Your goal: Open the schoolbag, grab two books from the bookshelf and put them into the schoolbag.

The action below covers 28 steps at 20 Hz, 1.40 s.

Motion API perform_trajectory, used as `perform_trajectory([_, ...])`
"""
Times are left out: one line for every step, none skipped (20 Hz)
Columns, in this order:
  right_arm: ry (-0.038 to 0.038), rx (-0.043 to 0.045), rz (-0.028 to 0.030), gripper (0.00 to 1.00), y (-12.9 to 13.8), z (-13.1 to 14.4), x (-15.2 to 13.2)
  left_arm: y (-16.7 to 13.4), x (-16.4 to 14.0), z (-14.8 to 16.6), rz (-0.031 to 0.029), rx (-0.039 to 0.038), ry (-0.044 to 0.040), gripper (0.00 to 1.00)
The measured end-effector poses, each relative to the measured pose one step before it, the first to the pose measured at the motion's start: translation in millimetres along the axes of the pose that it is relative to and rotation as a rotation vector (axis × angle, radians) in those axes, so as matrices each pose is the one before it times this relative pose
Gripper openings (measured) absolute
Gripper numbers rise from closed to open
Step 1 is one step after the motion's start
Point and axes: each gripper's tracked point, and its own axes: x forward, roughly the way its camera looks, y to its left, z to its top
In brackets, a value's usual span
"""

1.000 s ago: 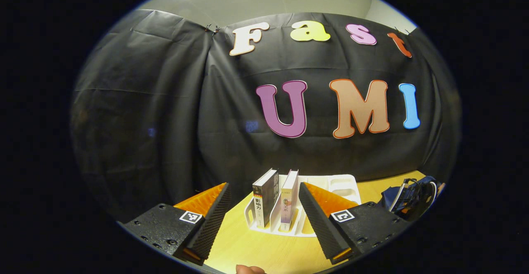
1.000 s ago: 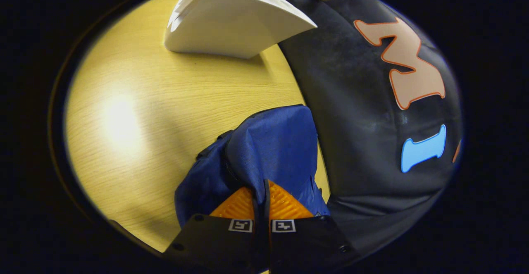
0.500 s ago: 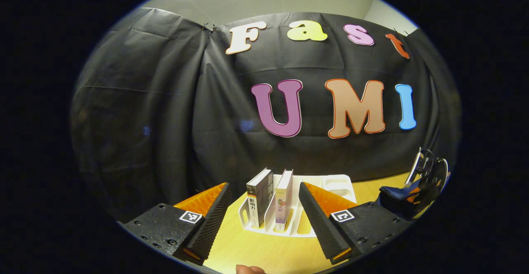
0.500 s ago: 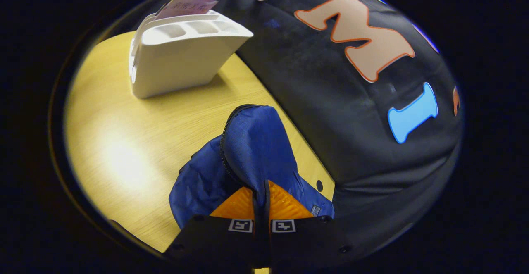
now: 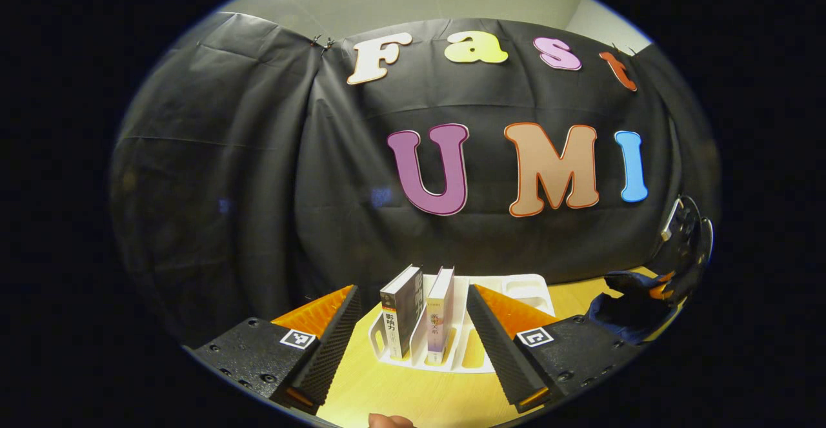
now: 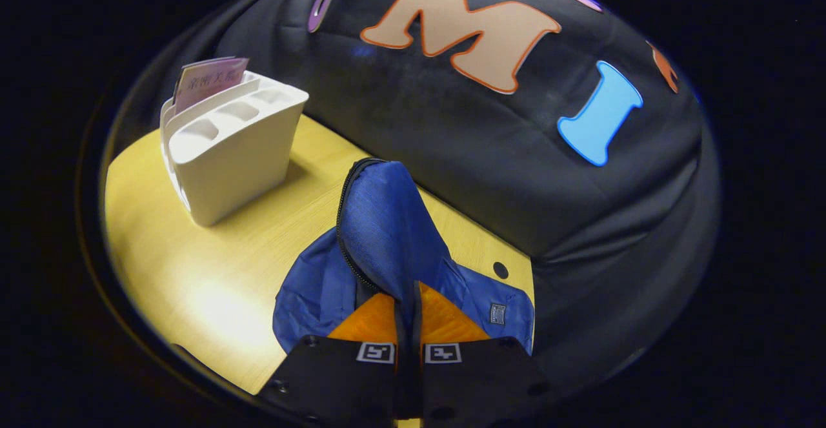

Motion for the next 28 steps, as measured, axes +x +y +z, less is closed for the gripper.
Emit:
perform_trajectory([-0.00248, 0.04124, 0.00173, 0.00, -4.44, -0.90, -1.32, -0.30, 1.45, 1.18, -0.00382, -0.00075, 0.00129, 0.96])
perform_trajectory([-0.00272, 0.04714, 0.00204, 0.00, -4.60, 0.78, -1.91, -1.15, 0.40, -0.95, -0.00268, -0.00036, -0.00024, 0.96])
perform_trajectory([0.00061, 0.04785, 0.00007, 0.04, -3.80, -1.13, -0.25, -0.92, 1.45, 1.10, -0.00588, 0.00008, 0.00132, 1.00])
perform_trajectory([0.00117, 0.04847, -0.00205, 0.04, -4.35, -0.03, -1.24, -1.16, 1.87, 1.17, -0.00358, 0.00037, -0.00547, 1.00])
perform_trajectory([-0.00113, 0.04565, 0.00214, 0.04, -3.32, 1.12, -1.21, -0.78, 2.03, 1.26, -0.00006, 0.00548, -0.00084, 0.97])
perform_trajectory([-0.00204, 0.04679, 0.00013, 0.04, -3.42, 0.71, -1.07, -0.88, 2.02, -0.17, -0.00339, 0.00587, -0.00060, 0.96])
perform_trajectory([-0.00139, 0.05060, 0.00091, 0.07, -2.55, -0.56, 0.44, -1.14, 2.26, 0.53, -0.00248, 0.00532, 0.00128, 1.00])
perform_trajectory([-0.00064, 0.05474, 0.00275, 0.04, -1.90, 0.26, -1.43, -1.20, 3.36, -0.19, -0.00457, 0.00310, 0.00087, 0.96])
perform_trajectory([0.00138, 0.04929, 0.00227, 0.04, -1.46, -0.72, 1.72, -1.61, 2.37, 1.08, -0.00442, -0.00019, -0.00237, 0.96])
perform_trajectory([-0.00124, 0.04660, -0.00091, 0.04, -3.85, 1.67, 0.01, -1.83, 3.40, -1.49, -0.00756, 0.00058, 0.00381, 0.96])
perform_trajectory([-0.00149, 0.03891, -0.00140, 0.04, -0.02, -0.67, -0.97, -1.96, 3.52, -0.81, -0.00846, 0.00411, 0.00562, 0.96])
perform_trajectory([-0.00448, 0.02979, -0.00501, 0.04, -0.74, 1.06, -0.75, -1.59, 4.94, -2.23, -0.00955, 0.00157, 0.00321, 0.96])
perform_trajectory([0.00012, 0.00803, -0.00826, 0.00, -1.97, 0.47, -0.87, -3.02, 5.33, -0.78, -0.01612, -0.01069, 0.01282, 0.96])
perform_trajectory([-0.00466, 0.00201, -0.00375, 0.00, -2.77, 3.31, -2.03, -3.65, 4.69, -3.98, -0.01782, -0.01248, 0.01857, 0.96])
perform_trajectory([-0.00041, 0.00154, -0.00022, 0.00, -3.34, 1.61, -0.24, -1.16, 6.97, -1.36, -0.00996, -0.00785, 0.01441, 1.00])
perform_trajectory([0.00067, -0.00320, -0.00030, 0.03, 0.63, 0.76, -0.71, 2.34, 8.42, -1.61, -0.00427, 0.00329, 0.01829, 0.96])
perform_trajectory([-0.00009, -0.00315, -0.00037, 0.04, 0.96, 2.04, -2.84, 1.96, 8.59, -0.47, -0.00024, 0.00999, 0.01275, 0.96])
perform_trajectory([-0.00005, -0.00372, -0.00069, 0.00, 0.27, 0.26, 1.13, 1.25, 9.58, -2.14, -0.00578, 0.01546, 0.02562, 0.96])
perform_trajectory([0.00187, -0.00052, -0.00128, 0.00, -0.42, -2.92, 1.62, 1.02, 9.54, -1.00, -0.00135, 0.01436, 0.01914, 1.00])
perform_trajectory([0.00238, -0.00148, -0.00058, 0.00, -1.12, -1.00, 0.86, 0.84, 10.23, -1.55, -0.00671, 0.02150, 0.03936, 0.96])
perform_trajectory([0.00260, 0.00149, -0.00054, 0.00, 0.55, 0.28, 0.07, 0.57, 11.56, -0.90, -0.01079, 0.01842, 0.03261, 0.96])
perform_trajectory([0.00283, 0.00256, 0.00061, 0.04, -0.20, 0.97, -0.23, -2.17, 8.82, -6.04, -0.01573, 0.01995, 0.04845, 0.96])
perform_trajectory([0.00045, 0.00231, -0.00076, 0.00, -0.88, -0.85, 0.39, -0.43, 10.43, -5.36, -0.01490, 0.01526, 0.04782, 0.96])
perform_trajectory([0.00187, -0.00002, -0.00002, 0.04, -0.29, 0.54, -0.36, -1.72, 9.49, -6.62, -0.01829, 0.01503, 0.05502, 0.97])
perform_trajectory([0.00097, 0.00041, 0.00024, 0.00, 0.72, 1.10, -0.37, -2.31, 9.03, -8.64, -0.02465, 0.00399, 0.06276, 0.97])
perform_trajectory([0.00108, -0.00138, -0.00039, 0.00, -0.46, 0.77, 0.36, -0.86, 7.37, -6.18, -0.01450, -0.00257, 0.04533, 0.97])
perform_trajectory([-0.00006, -0.00188, -0.00196, 0.00, -0.47, -0.91, 0.17, -0.20, 7.96, -2.63, -0.01357, -0.00327, 0.03748, 0.97])
perform_trajectory([0.00048, 0.00082, -0.00131, 0.00, 0.13, 1.67, -0.70, 0.33, 9.23, -2.41, -0.00027, -0.00605, 0.03107, 0.97])
